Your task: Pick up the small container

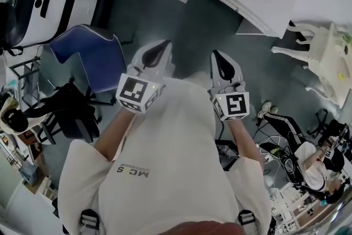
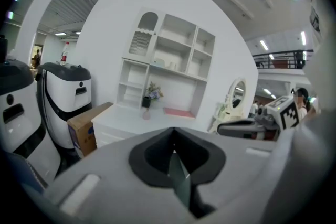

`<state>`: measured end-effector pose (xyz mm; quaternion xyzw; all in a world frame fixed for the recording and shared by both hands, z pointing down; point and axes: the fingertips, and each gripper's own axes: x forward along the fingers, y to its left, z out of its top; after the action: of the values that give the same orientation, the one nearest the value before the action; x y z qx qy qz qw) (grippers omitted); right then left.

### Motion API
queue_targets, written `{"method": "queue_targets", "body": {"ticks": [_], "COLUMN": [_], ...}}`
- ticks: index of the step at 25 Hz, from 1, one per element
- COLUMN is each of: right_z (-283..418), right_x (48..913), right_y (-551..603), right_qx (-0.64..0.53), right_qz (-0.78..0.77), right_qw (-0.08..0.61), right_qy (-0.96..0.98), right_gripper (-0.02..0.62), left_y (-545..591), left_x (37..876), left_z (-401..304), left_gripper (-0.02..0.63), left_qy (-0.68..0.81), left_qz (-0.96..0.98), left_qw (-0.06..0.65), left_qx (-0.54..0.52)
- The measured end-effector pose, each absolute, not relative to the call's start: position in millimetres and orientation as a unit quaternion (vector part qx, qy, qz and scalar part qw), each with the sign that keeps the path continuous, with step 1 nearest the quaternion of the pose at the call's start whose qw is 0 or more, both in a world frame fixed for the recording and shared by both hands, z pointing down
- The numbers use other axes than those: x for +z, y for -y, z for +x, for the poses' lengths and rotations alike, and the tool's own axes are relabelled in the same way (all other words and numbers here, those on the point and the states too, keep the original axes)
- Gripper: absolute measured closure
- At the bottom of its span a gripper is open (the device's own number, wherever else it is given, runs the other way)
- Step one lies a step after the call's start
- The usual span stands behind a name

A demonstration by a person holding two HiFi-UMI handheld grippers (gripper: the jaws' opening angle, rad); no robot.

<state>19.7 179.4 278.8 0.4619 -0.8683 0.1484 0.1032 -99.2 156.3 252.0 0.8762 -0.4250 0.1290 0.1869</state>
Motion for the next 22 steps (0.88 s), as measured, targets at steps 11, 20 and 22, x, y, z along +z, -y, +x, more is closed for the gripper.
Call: {"method": "queue_targets", "body": {"ticks": [11, 20, 22], "right_z": [33, 110, 121], "right_x": [295, 302, 295], "right_y": [-78, 69, 99], "right_qx": [0.173, 0.166, 0.16], "right_qz": [0.477, 0.454, 0.445], "right_qw": [0.109, 0.077, 0.068], "right_qy": [0.855, 0.872, 0.878], "right_gripper": [0.597, 0.597, 0.597], "left_y": [-41, 86, 115], "left_x": [264, 274, 270], "left_z": [-85, -9, 8], "left_gripper": [0.607, 0.607, 0.607], "left_qy": [0.398, 0.412, 0.422], "left_qz": [0.89, 0.88, 0.877], "left_qw": [0.175, 0.161, 0.146], "left_qx": [0.142, 0.173, 0.176]}}
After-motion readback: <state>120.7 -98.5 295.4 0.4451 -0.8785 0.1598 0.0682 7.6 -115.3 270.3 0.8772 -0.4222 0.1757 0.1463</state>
